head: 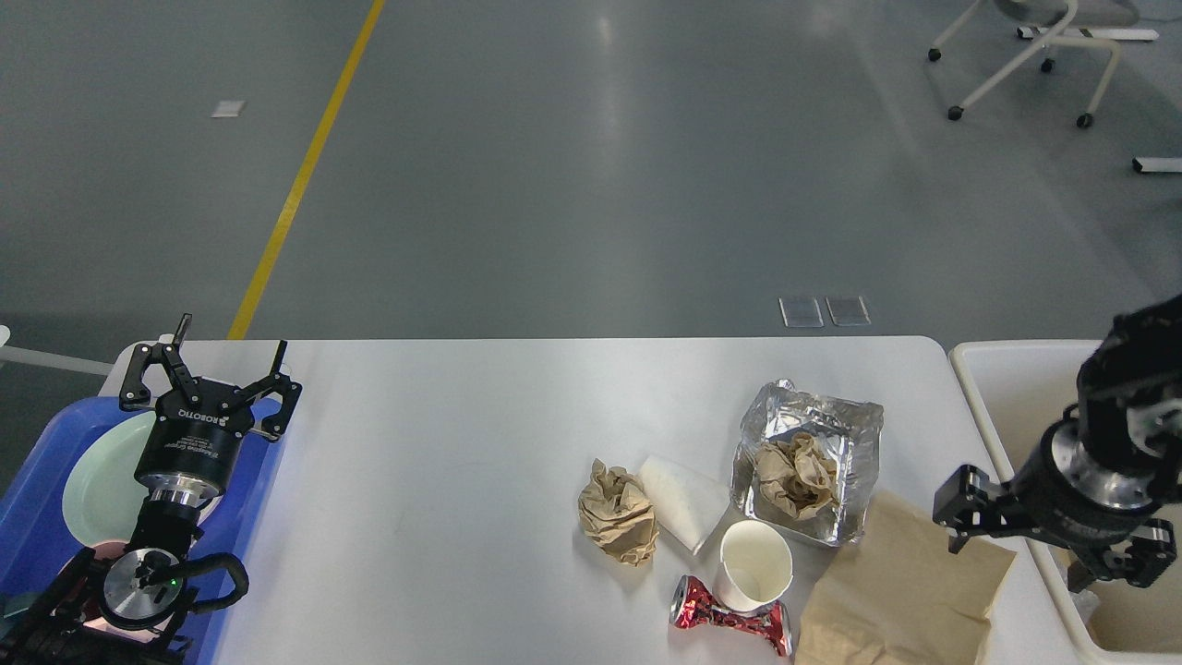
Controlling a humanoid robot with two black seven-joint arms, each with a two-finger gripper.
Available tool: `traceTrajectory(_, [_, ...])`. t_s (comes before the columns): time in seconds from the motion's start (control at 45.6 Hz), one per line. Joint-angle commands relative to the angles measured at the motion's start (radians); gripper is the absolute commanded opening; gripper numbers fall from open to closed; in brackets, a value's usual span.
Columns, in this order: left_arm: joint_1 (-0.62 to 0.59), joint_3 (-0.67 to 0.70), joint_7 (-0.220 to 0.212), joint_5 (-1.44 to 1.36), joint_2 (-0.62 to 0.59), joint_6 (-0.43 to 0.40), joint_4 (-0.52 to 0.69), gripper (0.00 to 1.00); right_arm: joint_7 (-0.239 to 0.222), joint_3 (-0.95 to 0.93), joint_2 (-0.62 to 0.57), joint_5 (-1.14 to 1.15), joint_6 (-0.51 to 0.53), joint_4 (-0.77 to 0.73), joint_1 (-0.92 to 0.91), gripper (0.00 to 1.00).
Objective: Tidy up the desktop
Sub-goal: 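Move the right gripper over toward the foil snack bag, then lower the right gripper and grasp the brown paper bag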
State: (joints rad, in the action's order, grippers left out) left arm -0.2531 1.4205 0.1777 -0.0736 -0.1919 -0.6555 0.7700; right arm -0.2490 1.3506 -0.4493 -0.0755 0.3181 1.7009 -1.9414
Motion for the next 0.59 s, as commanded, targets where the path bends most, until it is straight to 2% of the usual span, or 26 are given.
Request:
traceTrajectory(0.0, [0.0, 0.0, 0.0, 0.0, 0.0, 0.001, 0.0, 0.96, 0.031, -0.011, 0.0, -0.001, -0.076, -0.053, 0.177, 0.96])
traceTrajectory(0.175, [0.0, 0.0, 0.0, 0.0, 0.0, 0.001, 0.0, 0.96, 0.174, -0.065, 0.0, -0.01, -0.094, -0.191, 0.351, 0.96])
traceTrajectory(0.285, [0.0, 0.0, -0.001, 0.0, 0.0, 0.001, 0.0, 0.96, 0.229, -0.068, 0.001, -0.026, -0.096, -0.227, 0.384, 0.96])
traceTrajectory(0.57, [0.0, 0.0, -0.001, 0.0, 0.0, 0.001, 0.0, 0.96, 0.229, -0.094, 0.043, -0.026, -0.103, -0.299, 0.483, 1.0])
